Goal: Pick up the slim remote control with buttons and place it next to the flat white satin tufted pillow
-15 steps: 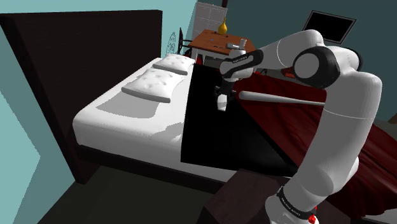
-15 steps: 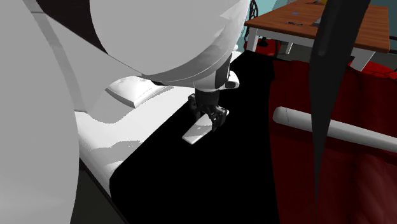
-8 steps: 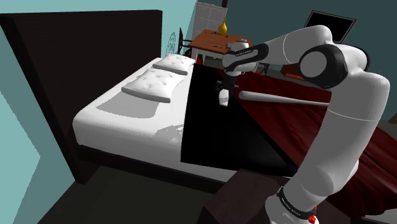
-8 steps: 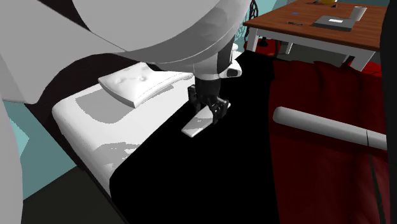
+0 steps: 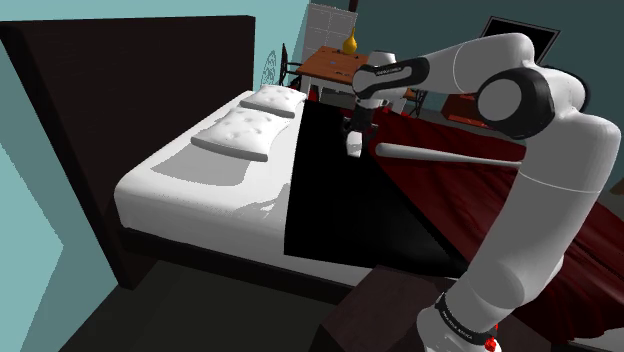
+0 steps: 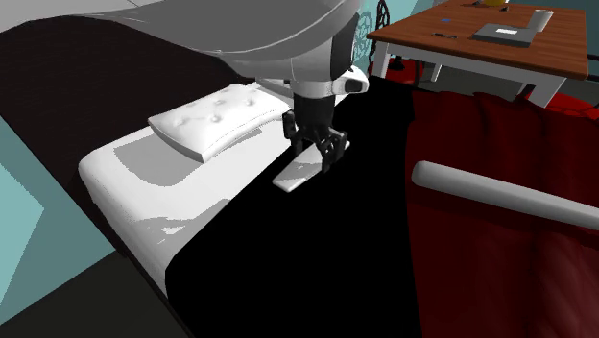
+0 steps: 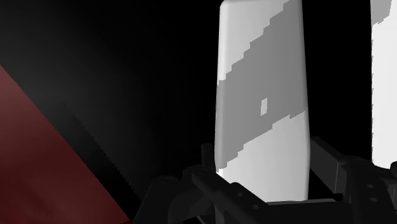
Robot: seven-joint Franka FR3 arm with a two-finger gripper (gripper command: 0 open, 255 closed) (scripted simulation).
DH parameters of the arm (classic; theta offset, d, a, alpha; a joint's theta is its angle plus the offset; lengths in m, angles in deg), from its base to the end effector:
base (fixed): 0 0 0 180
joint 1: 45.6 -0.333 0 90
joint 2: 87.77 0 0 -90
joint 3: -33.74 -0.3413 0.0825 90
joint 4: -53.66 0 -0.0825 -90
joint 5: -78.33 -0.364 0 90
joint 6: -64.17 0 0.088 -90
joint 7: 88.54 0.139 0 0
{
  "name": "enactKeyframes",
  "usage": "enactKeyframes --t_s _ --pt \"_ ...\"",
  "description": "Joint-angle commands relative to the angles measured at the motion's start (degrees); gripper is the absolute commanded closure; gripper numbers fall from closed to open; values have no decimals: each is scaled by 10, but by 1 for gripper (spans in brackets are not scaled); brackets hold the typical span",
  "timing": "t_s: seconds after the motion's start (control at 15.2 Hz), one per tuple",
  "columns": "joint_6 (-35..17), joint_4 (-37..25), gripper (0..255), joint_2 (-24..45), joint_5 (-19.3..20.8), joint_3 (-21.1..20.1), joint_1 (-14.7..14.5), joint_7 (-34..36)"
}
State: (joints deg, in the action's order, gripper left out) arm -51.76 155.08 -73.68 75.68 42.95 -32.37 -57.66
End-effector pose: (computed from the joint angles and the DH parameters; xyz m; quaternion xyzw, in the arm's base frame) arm 0.5733 -0.2254 0.4250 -0.8903 0.4554 -0.0053 0.0018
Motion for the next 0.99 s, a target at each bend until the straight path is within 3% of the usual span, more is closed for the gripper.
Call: enactKeyframes --t_s 0.0,0.2,0.92 --pt "13 -6 255 -6 1 0 0 1" --pt "27 -17 255 -10 2 1 0 2" --pt "39 -55 255 14 14 -50 -85 140"
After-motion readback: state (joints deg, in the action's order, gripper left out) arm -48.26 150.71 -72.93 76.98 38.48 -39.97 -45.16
